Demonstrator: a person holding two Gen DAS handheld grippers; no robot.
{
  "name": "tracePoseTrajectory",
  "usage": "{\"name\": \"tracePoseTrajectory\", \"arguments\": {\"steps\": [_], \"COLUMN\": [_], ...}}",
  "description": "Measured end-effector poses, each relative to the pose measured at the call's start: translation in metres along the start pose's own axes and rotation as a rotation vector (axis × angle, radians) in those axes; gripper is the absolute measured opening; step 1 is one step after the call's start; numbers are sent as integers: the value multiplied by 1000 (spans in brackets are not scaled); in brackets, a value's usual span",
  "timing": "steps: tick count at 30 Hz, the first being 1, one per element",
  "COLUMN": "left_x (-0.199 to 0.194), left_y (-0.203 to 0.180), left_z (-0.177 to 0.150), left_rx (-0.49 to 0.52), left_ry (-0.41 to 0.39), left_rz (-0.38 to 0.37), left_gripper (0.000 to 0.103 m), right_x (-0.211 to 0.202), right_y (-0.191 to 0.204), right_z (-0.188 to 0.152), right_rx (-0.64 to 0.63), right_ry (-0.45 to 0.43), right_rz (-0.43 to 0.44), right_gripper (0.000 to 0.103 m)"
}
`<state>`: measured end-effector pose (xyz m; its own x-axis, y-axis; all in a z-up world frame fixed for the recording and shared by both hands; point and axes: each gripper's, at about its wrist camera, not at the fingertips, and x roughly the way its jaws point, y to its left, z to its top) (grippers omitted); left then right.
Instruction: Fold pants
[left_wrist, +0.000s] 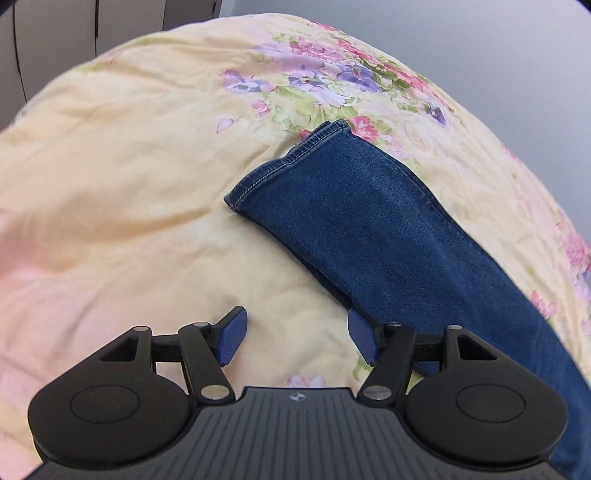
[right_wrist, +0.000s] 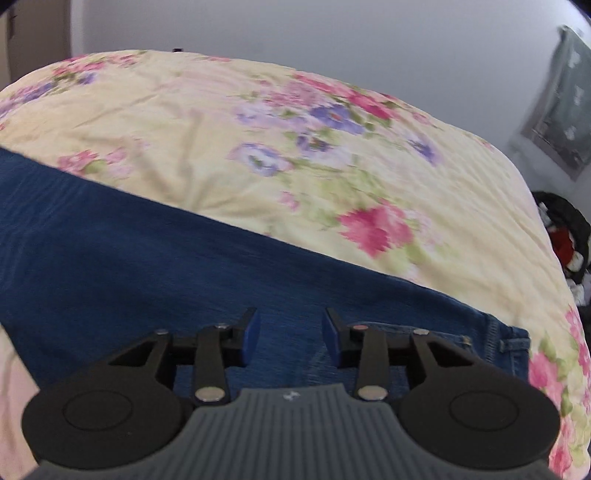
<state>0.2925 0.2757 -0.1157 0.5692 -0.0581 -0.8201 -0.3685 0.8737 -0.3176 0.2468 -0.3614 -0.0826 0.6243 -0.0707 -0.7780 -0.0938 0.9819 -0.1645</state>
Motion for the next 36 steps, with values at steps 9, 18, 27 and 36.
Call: {"name": "tracePoseTrajectory", "arguments": {"steps": [9,18,27,36], "left_x": [18,46,51,53], "left_y": [36,48,10,7], "left_z": [4,22,33,36], "left_rx": [-208,-265,-107,-97], "left_ry": [-21,-51,-198,-198], "left_rz": [-197,-272,-82,-66], "left_gripper": [76,72,19,16], "right_x": [17,49,73,130], "right_y": [104,142,157,171], "right_z": [25,48,89,113], "right_rx": [-116,-146,-71,58], "right_ry": [14,12,-8,79], "right_rz": [94,125,202,201], "right_gripper": [34,34,15,0]}}
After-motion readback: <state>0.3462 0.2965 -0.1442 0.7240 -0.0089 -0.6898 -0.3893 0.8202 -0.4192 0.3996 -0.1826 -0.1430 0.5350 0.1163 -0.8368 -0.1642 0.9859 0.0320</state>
